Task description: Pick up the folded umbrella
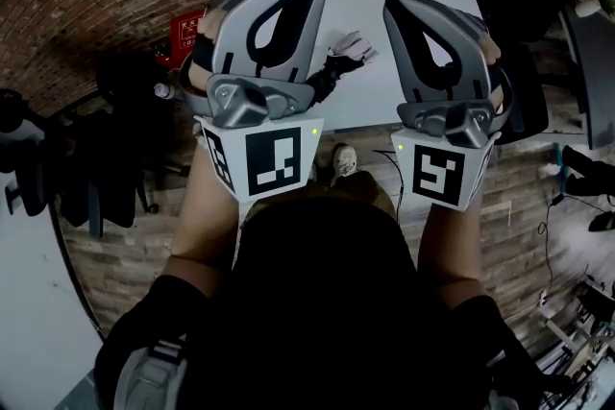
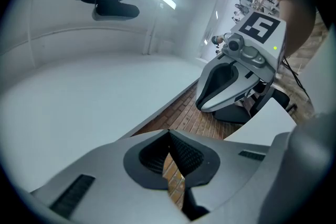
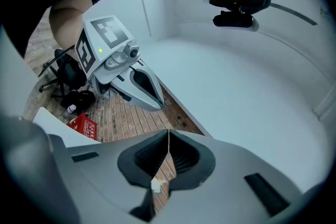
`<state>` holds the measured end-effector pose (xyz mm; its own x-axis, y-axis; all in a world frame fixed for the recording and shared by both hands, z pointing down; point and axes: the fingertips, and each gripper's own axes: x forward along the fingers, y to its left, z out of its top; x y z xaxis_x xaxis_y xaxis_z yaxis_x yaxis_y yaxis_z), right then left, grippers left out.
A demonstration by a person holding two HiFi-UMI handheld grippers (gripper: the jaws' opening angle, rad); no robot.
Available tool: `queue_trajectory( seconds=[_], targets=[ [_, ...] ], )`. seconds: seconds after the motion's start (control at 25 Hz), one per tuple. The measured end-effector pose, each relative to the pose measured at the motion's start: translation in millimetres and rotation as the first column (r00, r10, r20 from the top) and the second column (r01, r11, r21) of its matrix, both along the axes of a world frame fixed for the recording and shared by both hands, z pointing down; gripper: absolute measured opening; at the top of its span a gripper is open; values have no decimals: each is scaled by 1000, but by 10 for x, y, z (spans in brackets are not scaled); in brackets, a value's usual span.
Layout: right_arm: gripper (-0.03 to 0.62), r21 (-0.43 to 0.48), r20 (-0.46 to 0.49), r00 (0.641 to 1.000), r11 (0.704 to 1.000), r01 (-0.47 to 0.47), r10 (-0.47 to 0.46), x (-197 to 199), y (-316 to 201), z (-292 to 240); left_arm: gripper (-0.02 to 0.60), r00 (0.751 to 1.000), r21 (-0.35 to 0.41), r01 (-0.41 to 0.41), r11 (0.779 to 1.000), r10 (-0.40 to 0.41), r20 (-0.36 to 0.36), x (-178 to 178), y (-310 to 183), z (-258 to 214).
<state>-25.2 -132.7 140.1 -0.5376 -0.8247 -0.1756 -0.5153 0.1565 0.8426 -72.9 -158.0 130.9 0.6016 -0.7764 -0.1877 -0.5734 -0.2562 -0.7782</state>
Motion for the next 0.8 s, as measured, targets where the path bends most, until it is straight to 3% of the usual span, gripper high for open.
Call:
queue_trajectory(
  seconds=[0.44,0.8],
  targets=[
    [31,-2,11,994,994,112,-112,276,-153,200,12,988,-37,133,990,-130,77,294,-106,321],
    [31,-14,48,988,989,148,-147,382,-150,356,12,973,-195,215,957,-193,123,341,-142,722]
  ],
)
